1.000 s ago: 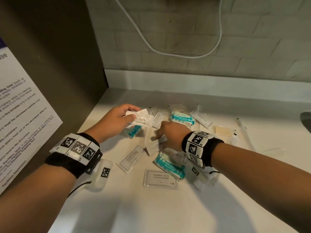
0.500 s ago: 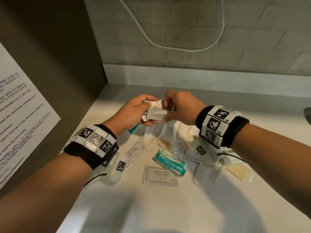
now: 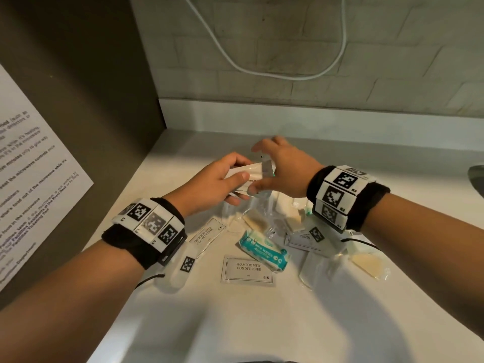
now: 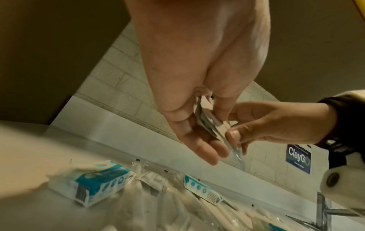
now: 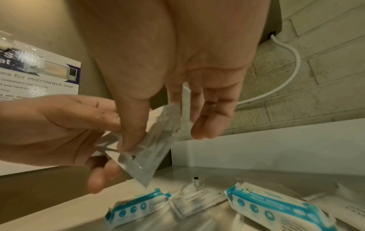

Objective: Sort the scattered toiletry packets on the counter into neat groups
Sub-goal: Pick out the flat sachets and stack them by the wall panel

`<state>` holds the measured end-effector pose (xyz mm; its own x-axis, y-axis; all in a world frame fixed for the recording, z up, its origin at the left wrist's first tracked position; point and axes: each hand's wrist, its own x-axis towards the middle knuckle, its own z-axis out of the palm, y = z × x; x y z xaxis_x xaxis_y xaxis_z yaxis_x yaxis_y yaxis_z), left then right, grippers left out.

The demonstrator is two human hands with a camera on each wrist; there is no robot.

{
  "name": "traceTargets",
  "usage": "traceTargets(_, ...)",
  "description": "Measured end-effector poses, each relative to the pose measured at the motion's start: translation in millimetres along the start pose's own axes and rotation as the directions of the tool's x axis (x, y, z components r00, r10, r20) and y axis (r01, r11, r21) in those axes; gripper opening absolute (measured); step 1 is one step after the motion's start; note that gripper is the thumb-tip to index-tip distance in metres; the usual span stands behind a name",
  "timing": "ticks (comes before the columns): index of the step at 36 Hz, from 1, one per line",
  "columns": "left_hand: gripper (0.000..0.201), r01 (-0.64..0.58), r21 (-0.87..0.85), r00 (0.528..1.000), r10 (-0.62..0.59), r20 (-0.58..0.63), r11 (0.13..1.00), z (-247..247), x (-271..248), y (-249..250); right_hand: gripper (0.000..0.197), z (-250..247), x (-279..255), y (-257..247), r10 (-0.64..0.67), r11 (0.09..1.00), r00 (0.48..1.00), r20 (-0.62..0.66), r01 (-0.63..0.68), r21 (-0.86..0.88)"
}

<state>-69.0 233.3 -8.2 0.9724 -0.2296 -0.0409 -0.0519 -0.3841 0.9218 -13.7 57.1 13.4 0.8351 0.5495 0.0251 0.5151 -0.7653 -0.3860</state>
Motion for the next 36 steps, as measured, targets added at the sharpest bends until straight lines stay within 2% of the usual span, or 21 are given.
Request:
traceTargets(2,0.020,0.018,0.007,1.000,-0.018,0.023,1.000,-1,-2,-1,0.054,1,-2,-4,-0.016,0.997,0.993,0.119,0.024,-0.072)
traceTargets(5,0.018,0.047,0.093,0.996,-0.054,0.075,0.995,-4,-6,-5,0.036,9,-4,-11,-0.028,0.998,0.957,0.289,0.010,0.064)
traceTargets(8,0.019,0.125,0.129,0.984,-0.140,0.113,0.984,-15,-11,-12,0.027,21,2,-16,-0.017,0.988,0.944,0.329,-0.033,0.148)
traceTargets(11,0.018,0.222,0.148,0.966,-0.239,0.104,0.964,-29,-21,-23,0.021,35,15,-27,-0.055,0.988,0.943,0.328,0.003,0.157)
traceTargets(16,0.011,0.290,0.273,0.956,-0.293,-0.028,0.917,-56,-39,-45,0.021,57,41,-60,-0.093,0.995,0.915,0.394,0.075,0.059)
traceTargets(19,0.013,0.269,0.373,0.963,-0.258,-0.080,0.888,-71,-48,-58,0.017,71,55,-77,-0.107,0.993,0.896,0.431,0.121,-0.004)
traceTargets(22,0.018,0.259,0.451,0.966,-0.230,-0.118,0.855,-80,-57,-69,0.010,85,63,-92,-0.152,0.972,0.895,0.420,0.212,-0.099)
traceTargets(25,0.021,0.273,0.555,0.962,-0.227,-0.151,0.786,-83,-63,-83,0.012,97,67,-104,-0.188,0.943,0.898,0.398,0.278,-0.182)
traceTargets(28,0.029,0.294,0.649,0.955,-0.247,-0.165,0.702,-81,-67,-91,0.007,105,66,-109,-0.205,0.931,0.893,0.402,0.304,-0.201)
traceTargets(30,0.035,0.307,0.681,0.947,-0.283,-0.150,0.665,-78,-68,-94,0.019,109,64,-110,-0.213,0.933,0.888,0.408,0.309,-0.186)
traceTargets(36,0.039,0.308,0.670,0.944,-0.307,-0.125,0.676,-69,-70,-94,0.026,116,57,-103,-0.221,0.943,0.903,0.368,0.294,-0.155)
